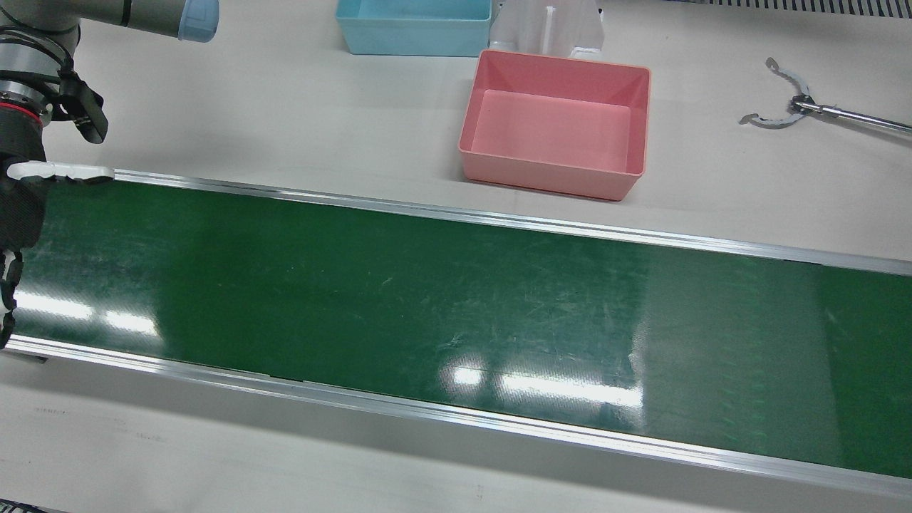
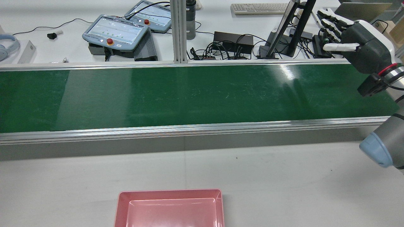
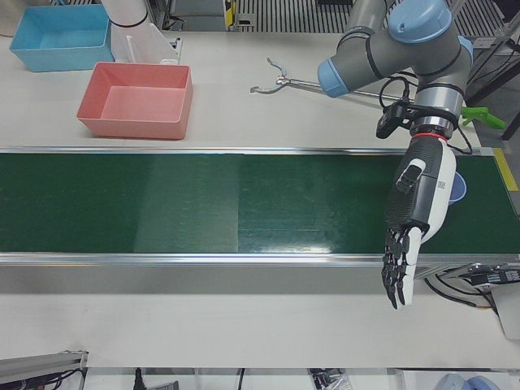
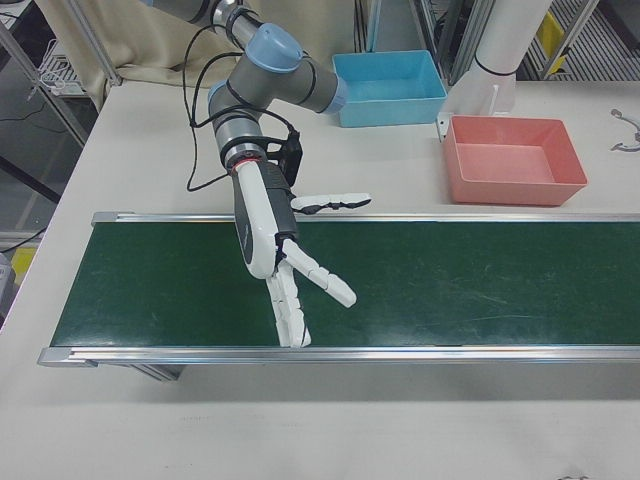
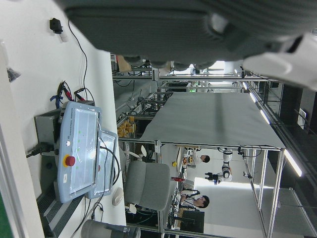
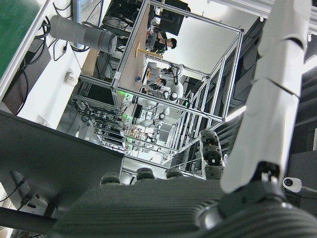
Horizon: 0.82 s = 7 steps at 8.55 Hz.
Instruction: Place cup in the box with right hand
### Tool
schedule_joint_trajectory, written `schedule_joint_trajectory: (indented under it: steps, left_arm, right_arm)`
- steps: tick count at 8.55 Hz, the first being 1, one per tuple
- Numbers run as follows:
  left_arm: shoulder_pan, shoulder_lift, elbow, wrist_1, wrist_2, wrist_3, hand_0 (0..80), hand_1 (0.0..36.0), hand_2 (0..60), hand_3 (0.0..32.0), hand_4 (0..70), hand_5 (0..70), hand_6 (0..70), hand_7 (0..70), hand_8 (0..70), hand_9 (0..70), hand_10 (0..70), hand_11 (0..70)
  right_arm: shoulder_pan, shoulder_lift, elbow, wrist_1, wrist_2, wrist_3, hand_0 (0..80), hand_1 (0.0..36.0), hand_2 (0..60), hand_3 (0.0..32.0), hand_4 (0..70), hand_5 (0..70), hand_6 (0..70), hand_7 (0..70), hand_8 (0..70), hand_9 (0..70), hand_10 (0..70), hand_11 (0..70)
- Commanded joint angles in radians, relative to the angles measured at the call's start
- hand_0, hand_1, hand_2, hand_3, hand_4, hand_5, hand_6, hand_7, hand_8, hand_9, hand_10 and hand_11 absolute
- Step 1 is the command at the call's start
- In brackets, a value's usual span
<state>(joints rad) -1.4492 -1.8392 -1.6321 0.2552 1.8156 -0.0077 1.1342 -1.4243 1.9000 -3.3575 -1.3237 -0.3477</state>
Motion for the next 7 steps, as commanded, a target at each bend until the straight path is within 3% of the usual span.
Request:
schedule_joint_trajectory:
  steps: [1, 2, 4, 7]
  left_arm:
    - [0.0, 0.0, 0.0, -0.001, 0.001, 0.0, 0.0, 0.0, 0.0, 0.0, 0.0, 0.0, 0.0, 0.0, 0.0, 0.0, 0.0, 0.0]
    - [0.0, 0.0, 0.0, 0.001, -0.001, 0.0, 0.0, 0.0, 0.0, 0.0, 0.0, 0.0, 0.0, 0.0, 0.0, 0.0, 0.0, 0.0]
    - [0.0, 0.0, 0.0, -0.001, -0.001, 0.0, 0.0, 0.0, 0.0, 0.0, 0.0, 0.0, 0.0, 0.0, 0.0, 0.0, 0.0, 0.0]
    - [0.0, 0.0, 0.0, -0.001, 0.001, 0.0, 0.0, 0.0, 0.0, 0.0, 0.0, 0.0, 0.0, 0.0, 0.0, 0.0, 0.0, 0.0]
  right_arm:
    - [-0.004, -0.005, -0.002, -0.003, 0.003, 0.001, 48.9, 18.1, 0.0, 0.0, 0.0, 4.0, 0.0, 0.0, 0.0, 0.0, 0.0, 0.0]
    - [-0.005, -0.005, -0.002, -0.005, 0.001, 0.001, 47.8, 16.1, 0.0, 0.0, 0.0, 3.5, 0.0, 0.0, 0.0, 0.0, 0.0, 0.0]
    - [-0.008, -0.004, -0.001, -0.005, 0.001, -0.001, 48.1, 16.7, 0.0, 0.0, 0.0, 3.7, 0.0, 0.0, 0.0, 0.0, 0.0, 0.0]
    - [-0.013, 0.002, -0.044, 0.001, 0.006, -0.002, 51.4, 20.3, 0.0, 0.0, 0.0, 4.9, 0.0, 0.0, 0.0, 0.0, 0.0, 0.0]
